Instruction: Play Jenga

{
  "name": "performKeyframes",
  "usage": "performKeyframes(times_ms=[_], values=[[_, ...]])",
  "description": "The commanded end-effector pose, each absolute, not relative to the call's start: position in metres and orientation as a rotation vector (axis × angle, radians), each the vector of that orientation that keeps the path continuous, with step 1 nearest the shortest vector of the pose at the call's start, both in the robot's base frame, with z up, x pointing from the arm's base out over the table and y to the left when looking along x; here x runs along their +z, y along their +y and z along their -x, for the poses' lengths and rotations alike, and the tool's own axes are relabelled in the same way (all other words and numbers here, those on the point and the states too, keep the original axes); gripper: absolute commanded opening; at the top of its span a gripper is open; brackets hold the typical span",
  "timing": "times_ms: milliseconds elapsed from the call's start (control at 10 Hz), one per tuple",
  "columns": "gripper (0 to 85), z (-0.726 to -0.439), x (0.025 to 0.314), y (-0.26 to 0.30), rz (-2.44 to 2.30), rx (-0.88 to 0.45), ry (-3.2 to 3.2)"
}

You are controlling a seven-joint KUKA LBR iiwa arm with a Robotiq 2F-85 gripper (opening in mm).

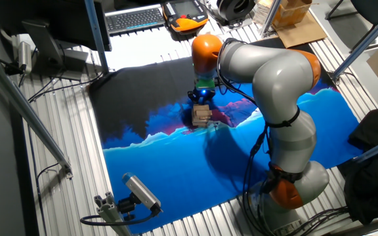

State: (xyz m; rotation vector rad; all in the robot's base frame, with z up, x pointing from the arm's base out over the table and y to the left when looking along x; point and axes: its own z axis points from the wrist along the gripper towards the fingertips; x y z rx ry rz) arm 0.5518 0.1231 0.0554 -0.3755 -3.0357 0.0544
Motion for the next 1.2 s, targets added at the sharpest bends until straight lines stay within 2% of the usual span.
performKeyframes(times_ms=[0,1100], values=[[17.0,-0.5518,0.0554,0.1231,0.378,0.054,-3.035],[17.0,-0.552,0.0555,0.1233,0.383,0.064,-3.037]])
